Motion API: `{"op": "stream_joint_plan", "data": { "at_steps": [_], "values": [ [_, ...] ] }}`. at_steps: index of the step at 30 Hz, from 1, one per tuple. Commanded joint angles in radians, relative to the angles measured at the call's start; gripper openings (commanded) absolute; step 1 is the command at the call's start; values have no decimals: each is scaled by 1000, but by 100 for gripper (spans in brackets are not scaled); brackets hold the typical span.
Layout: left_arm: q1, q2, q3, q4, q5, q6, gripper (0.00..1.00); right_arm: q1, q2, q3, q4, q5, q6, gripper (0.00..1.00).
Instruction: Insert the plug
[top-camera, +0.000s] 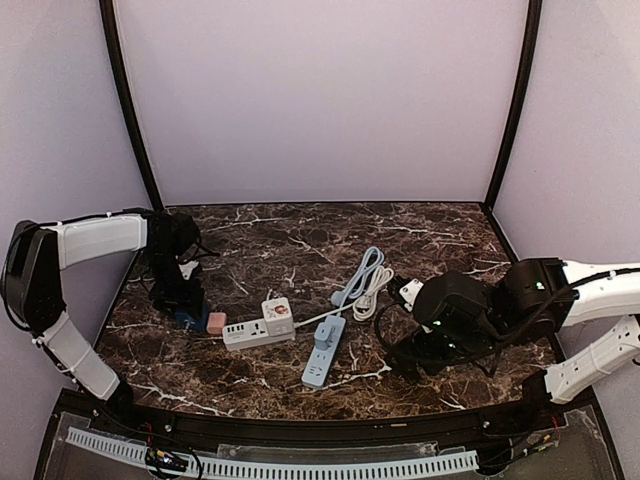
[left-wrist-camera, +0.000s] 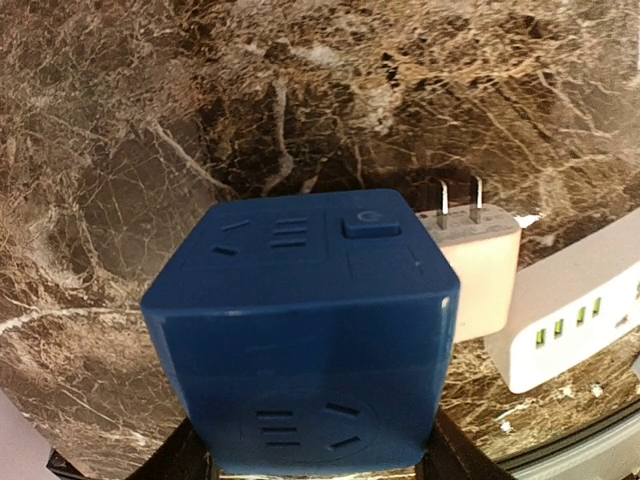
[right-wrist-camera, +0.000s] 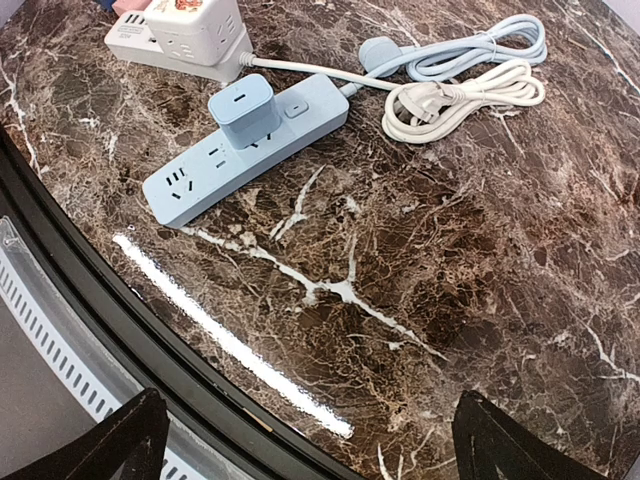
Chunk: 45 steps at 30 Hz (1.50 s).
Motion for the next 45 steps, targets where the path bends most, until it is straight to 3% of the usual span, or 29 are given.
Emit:
{"op": "stream_joint_plan", "data": {
  "at_steps": [1, 10, 20, 29, 40, 45],
  "values": [
    [7, -124, 40, -64, 91, 6, 24, -6, 3, 13, 17, 10, -40, 99],
    [7, -352, 65, -70, 288, 58, 23, -29, 41, 141, 95, -92, -207, 99],
    [-43, -483, 133, -48, 444, 114, 21, -147, 97, 242, 182, -562, -333, 99],
    [-245, -460, 209, 1, 488, 92, 19, -205, 121, 274, 245, -850, -331, 99],
    [-448, -411, 259, 134, 519, 150, 20, -257, 47, 254, 228, -787, -354, 99],
    [-474, -420, 229, 225, 525, 181, 20, -275, 23, 254, 224, -766, -370, 99]
  ]
}}
